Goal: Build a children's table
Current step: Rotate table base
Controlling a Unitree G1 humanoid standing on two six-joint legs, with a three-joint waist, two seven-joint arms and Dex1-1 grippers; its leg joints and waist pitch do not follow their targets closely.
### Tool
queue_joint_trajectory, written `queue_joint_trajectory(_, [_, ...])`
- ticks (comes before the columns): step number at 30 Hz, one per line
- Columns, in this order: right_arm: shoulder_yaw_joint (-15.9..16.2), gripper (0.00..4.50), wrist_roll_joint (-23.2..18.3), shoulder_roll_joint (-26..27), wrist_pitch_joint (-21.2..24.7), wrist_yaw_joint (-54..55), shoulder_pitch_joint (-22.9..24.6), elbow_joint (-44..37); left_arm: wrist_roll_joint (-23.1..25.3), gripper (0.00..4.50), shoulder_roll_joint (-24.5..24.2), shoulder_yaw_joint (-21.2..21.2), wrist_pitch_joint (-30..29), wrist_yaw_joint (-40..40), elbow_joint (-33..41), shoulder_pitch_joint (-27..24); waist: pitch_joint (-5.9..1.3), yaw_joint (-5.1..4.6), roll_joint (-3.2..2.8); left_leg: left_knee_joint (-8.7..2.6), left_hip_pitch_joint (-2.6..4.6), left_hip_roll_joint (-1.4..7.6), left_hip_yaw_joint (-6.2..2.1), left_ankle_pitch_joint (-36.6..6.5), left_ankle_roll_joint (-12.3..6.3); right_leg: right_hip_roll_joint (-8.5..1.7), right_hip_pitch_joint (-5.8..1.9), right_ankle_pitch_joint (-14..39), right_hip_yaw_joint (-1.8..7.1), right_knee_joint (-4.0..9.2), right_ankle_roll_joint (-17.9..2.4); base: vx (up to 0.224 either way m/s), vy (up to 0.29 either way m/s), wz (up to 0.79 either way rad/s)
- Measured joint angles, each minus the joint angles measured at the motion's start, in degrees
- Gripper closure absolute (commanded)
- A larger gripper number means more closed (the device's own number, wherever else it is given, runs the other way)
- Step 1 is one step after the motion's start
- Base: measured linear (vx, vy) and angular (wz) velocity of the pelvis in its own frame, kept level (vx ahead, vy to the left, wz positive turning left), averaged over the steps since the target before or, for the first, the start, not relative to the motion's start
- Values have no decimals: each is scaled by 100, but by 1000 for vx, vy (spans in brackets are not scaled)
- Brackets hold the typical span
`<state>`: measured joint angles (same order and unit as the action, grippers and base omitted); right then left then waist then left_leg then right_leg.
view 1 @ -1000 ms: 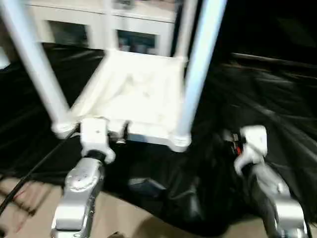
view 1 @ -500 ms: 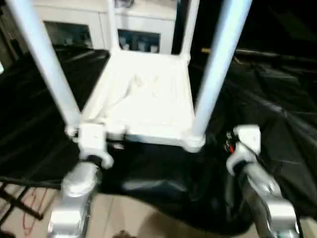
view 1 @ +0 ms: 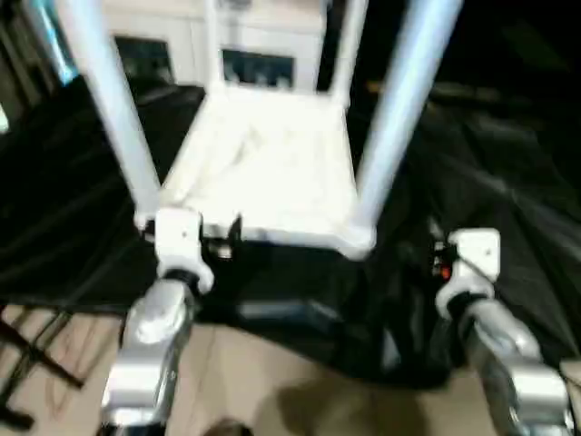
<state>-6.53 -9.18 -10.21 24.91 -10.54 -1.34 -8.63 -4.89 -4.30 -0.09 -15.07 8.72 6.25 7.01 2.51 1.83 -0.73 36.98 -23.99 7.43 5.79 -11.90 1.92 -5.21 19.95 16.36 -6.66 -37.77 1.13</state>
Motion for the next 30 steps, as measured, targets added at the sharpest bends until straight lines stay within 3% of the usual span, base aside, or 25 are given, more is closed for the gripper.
queue_joint_trajectory(1, [11,81,1,14,0,8,-9,26,0,7,-94,-72,82,146,-35,52,7,-71,20,-58,41,27,29,1,2,27,17,-48,14,83,-26,-53,-20,-2])
queue_joint_trajectory(2, [16,81,3,35,-1,15,-92,54,1,7,-148,-105,136,233,-78,35,40,-100,48,-110,133,123,169,10,24,116,13,-110,127,150,-47,-45,-12,-35])
queue_joint_trajectory(3, [17,81,4,51,-3,23,-169,75,2,7,-151,-108,141,243,-125,22,62,-120,32,-128,214,159,221,8,26,136,-6,-117,143,193,-47,-45,-12,-35])
queue_joint_trajectory(5, [32,81,-4,103,-19,13,-330,116,3,7,-142,-90,141,234,-153,-3,101,-144,33,-180,455,250,358,-47,69,200,-90,-116,249,253,-47,-3,18,-72])
queue_joint_trajectory(6, [44,81,-4,115,-33,6,-369,130,4,7,-141,-88,141,227,-149,-1,117,-179,37,-206,549,251,360,-70,86,186,-120,-113,239,262,-52,22,29,-77])
queue_joint_trajectory(7, [66,81,-2,108,-49,3,-391,164,4,7,-148,-82,140,222,-145,4,125,-229,53,-222,564,234,304,-107,105,156,-217,-107,174,270,-54,6,19,-72])
queue_joint_trajectory(8, [96,81,7,102,-53,-1,-383,217,5,7,-143,-82,139,216,-135,-3,135,-281,56,-240,594,235,268,-121,126,143,-237,-73,112,275,-62,25,-26,-38])
queue_joint_trajectory(9, [147,81,20,48,-49,-19,-379,263,7,7,-103,-87,135,183,-91,-45,127,-356,135,-248,641,235,267,-174,160,143,-233,-68,111,287,-67,25,-26,-38])
queue_joint_trajectory(11, [191,81,22,-20,-49,-129,-382,271,4,7,49,-152,123,161,-39,-197,122,-340,150,-162,606,232,237,-366,54,146,-226,-67,96,314,-68,90,-41,-20])
queue_joint_trajectory(13, [198,81,24,-57,-49,-202,-386,301,1,7,47,-201,89,158,-37,-253,96,-262,105,-77,489,232,176,-414,-36,201,-230,-86,86,312,-100,113,-30,-14])
queue_joint_trajectory(15, [316,81,43,-67,-53,-276,-437,327,0,7,-1,-130,46,109,-37,-286,62,-181,61,-81,508,252,136,-291,80,221,-282,-97,72,327,-118,144,-4,4])
queue_joint_trajectory(16, [450,81,88,-82,-62,-354,-518,361,0,7,-31,-70,44,91,-39,-292,54,-211,59,-115,589,237,147,-317,77,214,-278,-84,96,328,-158,211,18,8])
queue_joint_trajectory(17, [637,81,127,-89,-92,-466,-598,393,1,7,-74,-6,42,75,-32,-299,28,-256,94,-156,561,131,16,-346,33,173,-317,-10,62,329,-188,215,26,27])
queue_joint_trajectory(18, [726,81,157,-101,-130,-517,-615,408,2,7,-92,32,43,59,-27,-281,10,-273,92,-111,455,41,-106,-380,-131,168,-399,23,10,399,-96,215,26,27])
queue_joint_trajectory(20, [744,81,213,-175,-141,-572,-605,475,1,7,-73,52,41,26,-22,-300,-5,-213,99,-30,376,-61,-283,-509,-618,164,-534,71,-51,520,-28,190,44,72])
queue_joint_trajectory(21, [738,81,204,-116,-137,-567,-658,514,0,7,-81,70,37,14,-2,-358,-22,-216,122,-69,481,-73,-351,-531,-612,188,-455,146,-5,395,-40,236,10,72])
queue_joint_trajectory(22, [803,81,145,95,-138,-560,-805,542,2,7,-128,211,11,-35,11,-513,-26,-211,143,-133,628,-106,-400,-577,-423,165,-159,205,121,-270,-26,343,-138,3])
queue_joint_trajectory(23, [851,81,108,153,-167,-552,-791,519,3,7,-186,300,0,-44,13,-518,-45,-200,173,-161,745,-129,-417,-642,-322,179,126,205,198,-558,56,220,-140,-30])
queue_joint_trajectory(24, [845,81,101,141,-169,-536,-765,537,2,7,-193,319,4,-45,39,-481,-83,-206,239,-195,799,-182,-393,-678,-258,162,340,167,308,-514,78,249,-180,-27])
queue_joint_trajectory(25, [836,81,106,115,-169,-494,-760,558,1,7,-191,310,6,-41,80,-445,-105,-234,362,-199,854,-274,-333,-724,-181,88,473,51,425,-261,41,83,-96,-7])
queue_joint_trajectory(26, [787,81,127,53,-183,-449,-747,615,0,7,-142,280,14,-34,91,-426,-70,-232,513,-104,919,-380,-237,-837,-183,26,471,-175,561,-217,-121,98,-84,13])
queue_joint_trajectory(27, [678,81,138,39,-182,-400,-652,687,-6,7,-69,152,-1,-15,68,-396,-72,-202,424,208,865,-363,-204,-859,-564,99,331,-108,624,-192,-156,70,-43,10])
queue_joint_trajectory(28, [577,81,154,26,-180,-343,-563,750,-33,7,-23,24,-2,11,74,-399,-52,-133,447,450,783,-384,-181,-854,-627,134,201,-68,625,-110,-210,147,-87,12])
queue_joint_trajectory(29, [536,81,158,30,-180,-311,-530,756,-50,7,-46,18,-2,45,98,-393,-45,-80,421,629,648,-423,-168,-815,-559,195,36,-66,612,16,-248,150,-75,-5])
queue_joint_trajectory(30, [534,81,157,46,-183,-306,-532,732,-60,7,-101,36,-2,60,105,-367,-35,-48,402,608,533,-441,-160,-726,-406,233,-77,-56,569,84,-276,150,-75,-5])
